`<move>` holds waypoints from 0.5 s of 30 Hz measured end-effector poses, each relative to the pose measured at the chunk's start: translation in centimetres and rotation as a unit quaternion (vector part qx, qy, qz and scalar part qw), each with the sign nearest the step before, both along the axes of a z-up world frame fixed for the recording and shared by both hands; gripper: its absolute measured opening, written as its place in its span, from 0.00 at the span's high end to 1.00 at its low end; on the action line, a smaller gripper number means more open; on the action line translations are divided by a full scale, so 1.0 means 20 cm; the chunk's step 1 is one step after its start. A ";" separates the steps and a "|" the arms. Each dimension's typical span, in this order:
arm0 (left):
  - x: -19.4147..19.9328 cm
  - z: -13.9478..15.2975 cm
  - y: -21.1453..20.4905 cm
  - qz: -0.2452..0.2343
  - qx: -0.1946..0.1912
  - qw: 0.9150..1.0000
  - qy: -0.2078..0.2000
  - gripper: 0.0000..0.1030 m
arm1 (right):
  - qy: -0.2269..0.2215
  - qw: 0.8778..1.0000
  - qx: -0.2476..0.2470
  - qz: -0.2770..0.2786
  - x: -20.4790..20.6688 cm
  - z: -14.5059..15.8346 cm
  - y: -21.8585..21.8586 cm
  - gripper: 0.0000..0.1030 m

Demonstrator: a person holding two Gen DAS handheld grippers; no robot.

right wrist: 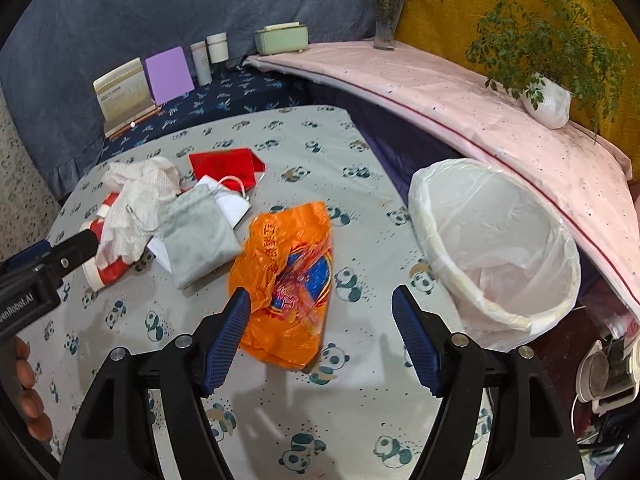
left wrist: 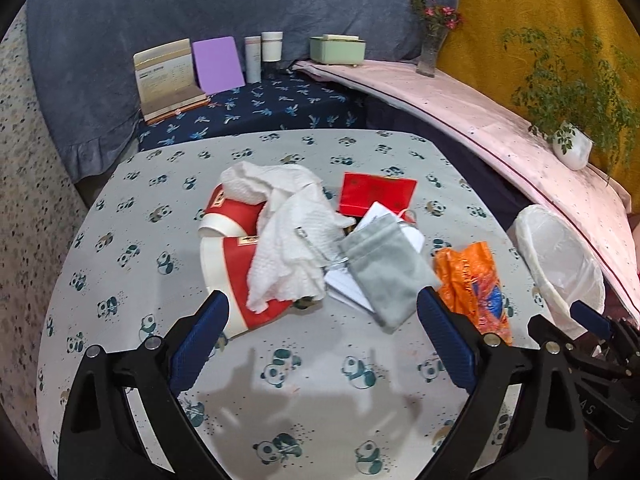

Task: Collect trash
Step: 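Move the right gripper to the second orange bag and grasp it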

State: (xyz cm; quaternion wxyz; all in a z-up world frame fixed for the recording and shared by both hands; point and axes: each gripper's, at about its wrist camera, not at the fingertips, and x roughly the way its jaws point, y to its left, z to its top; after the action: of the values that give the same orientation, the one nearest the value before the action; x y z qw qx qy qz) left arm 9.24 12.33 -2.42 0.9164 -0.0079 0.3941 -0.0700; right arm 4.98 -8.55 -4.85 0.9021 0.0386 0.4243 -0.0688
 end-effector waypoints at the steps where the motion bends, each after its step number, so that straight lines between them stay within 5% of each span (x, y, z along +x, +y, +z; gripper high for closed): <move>1: 0.00 -0.01 0.01 0.002 0.000 1.000 0.002 0.12 | 0.006 1.000 0.003 0.001 0.01 -0.02 0.01 0.32; 15: 0.09 -0.09 0.14 0.030 -0.001 0.999 0.020 0.12 | 0.046 0.999 0.021 -0.002 0.11 -0.20 0.01 0.37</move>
State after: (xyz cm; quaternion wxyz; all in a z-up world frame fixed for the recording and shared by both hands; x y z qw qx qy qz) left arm 10.95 15.13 -4.29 0.9099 -0.0218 0.4120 -0.0429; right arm 7.13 -8.41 -8.86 0.8804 0.0547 0.4668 -0.0631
